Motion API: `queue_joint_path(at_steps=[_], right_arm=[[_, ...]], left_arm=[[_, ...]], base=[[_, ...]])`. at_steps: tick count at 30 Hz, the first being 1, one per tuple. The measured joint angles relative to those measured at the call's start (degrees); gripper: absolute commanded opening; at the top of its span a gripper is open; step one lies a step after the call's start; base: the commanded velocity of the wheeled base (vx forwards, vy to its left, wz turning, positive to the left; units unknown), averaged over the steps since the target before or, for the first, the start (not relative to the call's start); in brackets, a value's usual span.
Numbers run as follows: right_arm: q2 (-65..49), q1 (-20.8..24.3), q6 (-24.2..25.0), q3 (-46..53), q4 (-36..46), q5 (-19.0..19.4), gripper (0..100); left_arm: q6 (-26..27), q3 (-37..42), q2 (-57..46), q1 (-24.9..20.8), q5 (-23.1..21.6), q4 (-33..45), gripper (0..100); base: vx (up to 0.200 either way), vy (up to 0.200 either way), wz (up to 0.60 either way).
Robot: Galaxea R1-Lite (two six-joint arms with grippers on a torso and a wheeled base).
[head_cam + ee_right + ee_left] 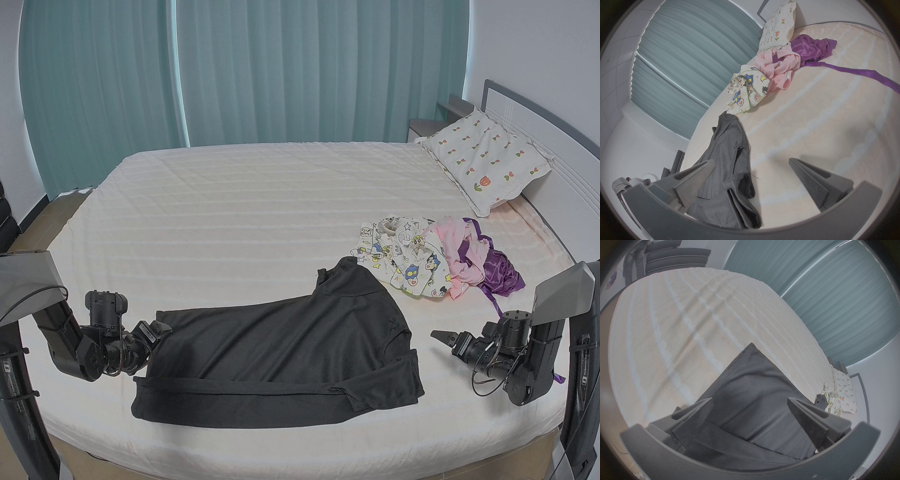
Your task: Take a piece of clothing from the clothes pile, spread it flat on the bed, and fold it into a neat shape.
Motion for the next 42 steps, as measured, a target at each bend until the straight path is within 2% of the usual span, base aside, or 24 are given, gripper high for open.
queue_joint_path(at_steps=[4,22,31,42], right_arm=[[0.04,0.22,-0.06,0.04,0.0,0.0,100],[0.09,0.27,-0.11,0.11,0.0,0.02,100],[0.09,0.3,-0.12,0.11,0.0,0.02,100],[0.11,0.24,-0.15,0.06,0.02,0.02,100]], left_arm=[[-0.06,1.0,-0.05,-0.04,-0.55,-0.22,100],[-0.48,1.62,-0.27,0.0,-0.05,-1.65,100],[-0.5,1.68,-0.51,0.11,-0.18,-1.62,100],[-0.5,1.51,-0.49,0.16,-0.09,-1.58,100]], base=[[0.15,0.0,0.0],[0.0,0.0,0.0],[0.0,0.2,0.0],[0.0,0.0,0.0]])
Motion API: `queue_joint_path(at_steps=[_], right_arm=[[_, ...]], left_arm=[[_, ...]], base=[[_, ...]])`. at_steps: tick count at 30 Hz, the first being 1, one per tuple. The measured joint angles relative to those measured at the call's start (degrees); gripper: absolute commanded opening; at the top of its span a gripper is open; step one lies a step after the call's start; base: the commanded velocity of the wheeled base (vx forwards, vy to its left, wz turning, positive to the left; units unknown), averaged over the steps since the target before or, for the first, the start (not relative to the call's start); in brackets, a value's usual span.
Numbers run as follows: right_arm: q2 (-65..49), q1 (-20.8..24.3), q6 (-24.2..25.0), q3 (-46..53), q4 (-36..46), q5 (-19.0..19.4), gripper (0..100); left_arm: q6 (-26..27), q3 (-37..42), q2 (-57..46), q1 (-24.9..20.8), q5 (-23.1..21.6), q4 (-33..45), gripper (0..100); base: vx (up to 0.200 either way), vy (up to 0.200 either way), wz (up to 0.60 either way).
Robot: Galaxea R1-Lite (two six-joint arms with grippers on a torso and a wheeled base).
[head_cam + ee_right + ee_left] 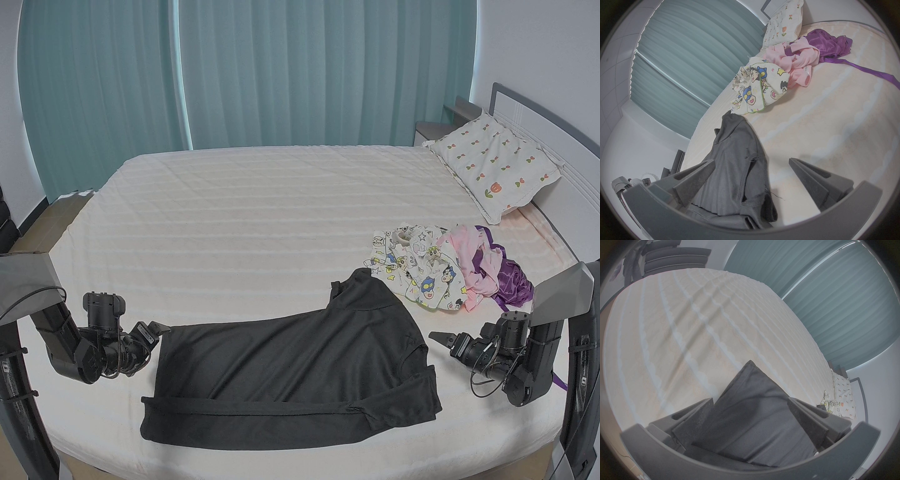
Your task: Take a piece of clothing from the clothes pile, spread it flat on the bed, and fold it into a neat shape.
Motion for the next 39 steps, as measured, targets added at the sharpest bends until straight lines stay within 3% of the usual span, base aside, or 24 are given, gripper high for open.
queue_joint_path(at_steps=[10,16,31,39], right_arm=[[-0.02,-0.06,0.0,-0.02,-0.05,-0.02,100],[0.0,-0.05,0.0,-0.02,0.0,0.0,100],[-0.02,-0.02,0.0,-0.13,-0.02,-0.02,100],[-0.02,0.2,0.02,-0.04,-0.02,-0.02,100]], left_arm=[[-0.76,-0.11,-0.02,0.06,0.0,0.02,100],[-0.77,0.0,-0.02,0.06,-0.07,0.05,100],[-0.46,-0.55,-0.02,-0.18,0.06,-0.01,100],[0.68,-4.62,1.71,-2.22,0.01,0.21,100]], base=[[0.0,0.0,0.0],[0.0,0.2,0.0],[0.0,0.0,0.0],[0.0,0.0,0.0]])
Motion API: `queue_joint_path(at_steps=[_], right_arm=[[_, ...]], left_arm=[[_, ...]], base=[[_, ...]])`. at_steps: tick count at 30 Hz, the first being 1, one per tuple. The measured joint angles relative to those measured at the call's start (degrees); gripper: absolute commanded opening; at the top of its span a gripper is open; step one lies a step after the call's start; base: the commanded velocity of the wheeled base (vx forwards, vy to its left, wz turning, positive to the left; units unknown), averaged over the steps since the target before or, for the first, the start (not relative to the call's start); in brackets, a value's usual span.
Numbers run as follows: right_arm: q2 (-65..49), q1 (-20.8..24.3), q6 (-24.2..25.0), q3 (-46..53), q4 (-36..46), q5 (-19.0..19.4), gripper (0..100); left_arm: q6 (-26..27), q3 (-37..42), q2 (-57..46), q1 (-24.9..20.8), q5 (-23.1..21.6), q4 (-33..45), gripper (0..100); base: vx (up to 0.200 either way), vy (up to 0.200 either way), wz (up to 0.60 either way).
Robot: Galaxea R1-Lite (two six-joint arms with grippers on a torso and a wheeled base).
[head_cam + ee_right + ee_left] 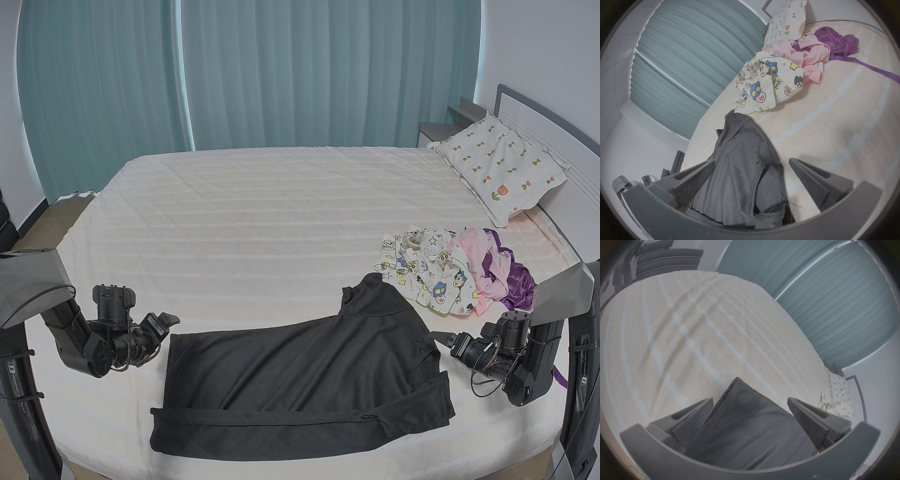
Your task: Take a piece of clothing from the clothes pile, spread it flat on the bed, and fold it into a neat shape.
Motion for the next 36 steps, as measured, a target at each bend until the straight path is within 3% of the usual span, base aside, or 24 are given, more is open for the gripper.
queue_joint_path(at_steps=[11,21,31,32,36], right_arm=[[0.0,0.16,0.0,0.01,0.0,0.0,100],[0.0,0.22,-0.02,0.09,0.0,0.02,100],[0.0,0.69,-0.02,0.01,0.0,0.02,100],[0.0,0.74,-0.02,0.01,0.0,0.02,100],[0.0,0.79,-0.07,0.01,0.0,0.0,100]], left_arm=[[11.28,-5.83,6.7,-1.13,0.38,0.0,100],[12.41,-13.26,12.24,-1.29,3.22,-0.22,100],[14.43,-14.69,15.1,-1.87,3.22,-0.27,100],[14.46,-14.7,15.21,-1.93,3.22,-0.27,0],[14.41,-14.75,15.49,-2.06,3.36,-0.4,0]], base=[[0.0,0.0,0.0],[0.0,0.0,0.0],[0.0,0.0,0.0],[0.0,0.0,0.0],[0.0,0.0,0.0]])
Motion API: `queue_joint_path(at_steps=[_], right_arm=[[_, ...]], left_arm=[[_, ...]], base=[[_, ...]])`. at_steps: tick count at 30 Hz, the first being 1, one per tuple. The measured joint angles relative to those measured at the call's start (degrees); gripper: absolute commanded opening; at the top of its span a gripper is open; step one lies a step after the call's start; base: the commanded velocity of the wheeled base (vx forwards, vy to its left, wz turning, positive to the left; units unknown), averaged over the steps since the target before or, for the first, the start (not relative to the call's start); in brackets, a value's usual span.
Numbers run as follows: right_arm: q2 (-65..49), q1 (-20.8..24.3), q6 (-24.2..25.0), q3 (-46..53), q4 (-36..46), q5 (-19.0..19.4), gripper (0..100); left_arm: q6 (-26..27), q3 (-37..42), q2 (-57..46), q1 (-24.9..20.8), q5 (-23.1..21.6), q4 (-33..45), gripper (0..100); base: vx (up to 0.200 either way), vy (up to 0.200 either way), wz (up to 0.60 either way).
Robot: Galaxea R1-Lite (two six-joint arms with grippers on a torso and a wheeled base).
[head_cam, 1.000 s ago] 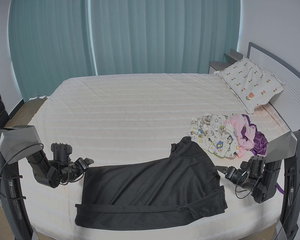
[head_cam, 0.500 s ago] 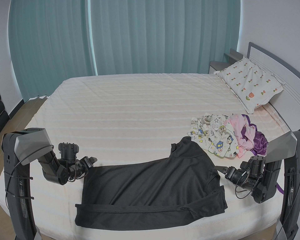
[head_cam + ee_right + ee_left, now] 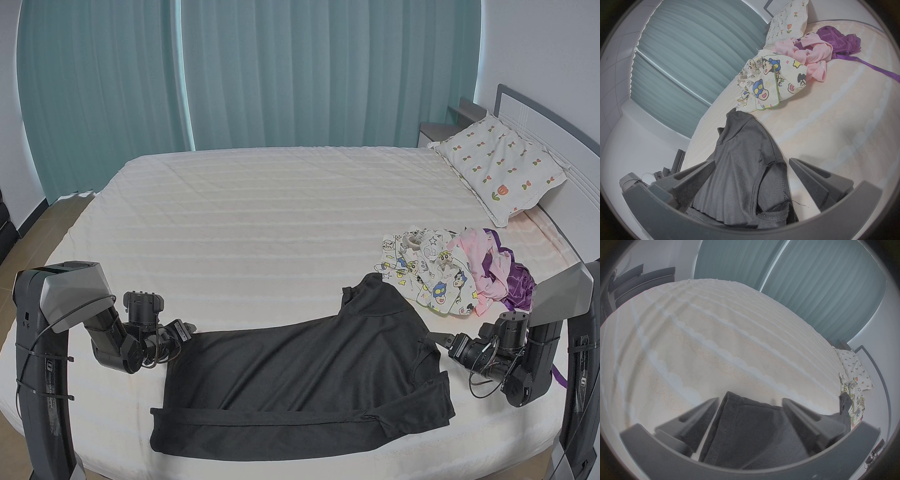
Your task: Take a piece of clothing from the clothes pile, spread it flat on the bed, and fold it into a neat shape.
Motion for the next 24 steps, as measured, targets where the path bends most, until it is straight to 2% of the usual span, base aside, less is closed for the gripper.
queue_joint_path(at_steps=[6,8,15,24], right_arm=[[-0.02,0.0,-0.04,-0.17,0.0,-0.02,100],[-0.13,0.0,-0.26,-0.43,0.0,-0.02,100],[-0.55,1.0,-0.72,-3.43,0.55,-0.06,100],[-0.72,3.67,-1.26,-13.98,11.14,-0.09,100]], left_arm=[[-0.28,0.09,0.3,0.0,0.65,-1.95,0],[-0.5,0.24,0.35,0.02,2.1,-3.56,0],[-4.19,0.46,0.38,0.18,5.21,-7.36,0],[-5.1,2.26,-0.09,0.5,5.53,-9.61,0]], base=[[0.0,0.0,0.0],[0.0,0.0,0.0],[0.0,0.0,0.0],[0.0,0.0,0.0]])
